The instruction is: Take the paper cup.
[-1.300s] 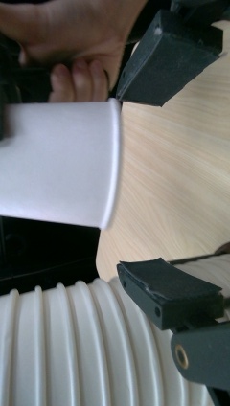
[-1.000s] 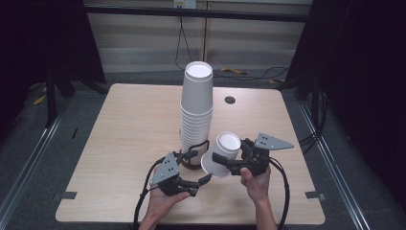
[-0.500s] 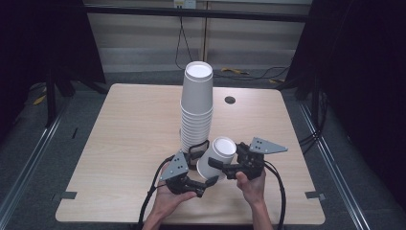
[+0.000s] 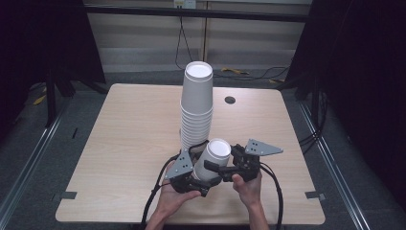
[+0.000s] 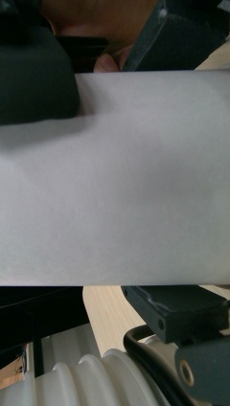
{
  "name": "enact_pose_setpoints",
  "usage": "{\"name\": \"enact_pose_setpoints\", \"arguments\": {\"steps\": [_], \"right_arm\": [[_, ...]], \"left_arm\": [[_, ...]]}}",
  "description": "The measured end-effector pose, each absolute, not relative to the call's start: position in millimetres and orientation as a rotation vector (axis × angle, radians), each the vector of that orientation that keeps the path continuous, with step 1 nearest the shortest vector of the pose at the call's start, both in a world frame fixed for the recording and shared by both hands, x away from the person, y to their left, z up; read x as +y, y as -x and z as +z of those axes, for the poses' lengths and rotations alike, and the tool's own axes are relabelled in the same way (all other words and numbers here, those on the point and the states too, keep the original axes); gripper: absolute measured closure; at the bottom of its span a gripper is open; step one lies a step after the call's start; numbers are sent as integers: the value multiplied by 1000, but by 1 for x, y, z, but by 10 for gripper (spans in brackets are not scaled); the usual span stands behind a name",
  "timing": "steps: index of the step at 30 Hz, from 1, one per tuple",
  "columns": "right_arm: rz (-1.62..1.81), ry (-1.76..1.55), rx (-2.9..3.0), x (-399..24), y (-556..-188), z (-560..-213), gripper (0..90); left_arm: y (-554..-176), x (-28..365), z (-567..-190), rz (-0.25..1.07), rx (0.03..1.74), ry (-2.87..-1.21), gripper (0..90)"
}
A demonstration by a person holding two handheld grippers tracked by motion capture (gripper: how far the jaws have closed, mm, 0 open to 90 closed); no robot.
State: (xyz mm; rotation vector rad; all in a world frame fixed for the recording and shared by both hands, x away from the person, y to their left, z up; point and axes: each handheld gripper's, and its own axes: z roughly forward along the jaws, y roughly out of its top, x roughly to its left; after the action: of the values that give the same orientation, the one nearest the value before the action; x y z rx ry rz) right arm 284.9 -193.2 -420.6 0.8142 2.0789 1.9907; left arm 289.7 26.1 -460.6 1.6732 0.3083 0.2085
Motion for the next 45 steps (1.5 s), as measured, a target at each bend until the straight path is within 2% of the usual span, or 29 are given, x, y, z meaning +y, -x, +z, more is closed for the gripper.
{"name": "enact_pose_setpoints", "arguments": {"steps": [7, 13, 25, 45], "right_arm": [[1989, -815, 2098, -193, -286, -421, 193], [1989, -824, 2103, -193, -287, -420, 138], [1998, -832, 2095, -209, -282, -420, 137], [1772, -776, 2255, -221, -276, -422, 136]], "left_arm": [[-290, 28, -456, 231, 291, -1727, 134], [-289, 29, -455, 241, 288, -1754, 140], [-292, 46, -452, 254, 325, -1804, 141], [-296, 55, -440, 318, 288, -1982, 144]]}}
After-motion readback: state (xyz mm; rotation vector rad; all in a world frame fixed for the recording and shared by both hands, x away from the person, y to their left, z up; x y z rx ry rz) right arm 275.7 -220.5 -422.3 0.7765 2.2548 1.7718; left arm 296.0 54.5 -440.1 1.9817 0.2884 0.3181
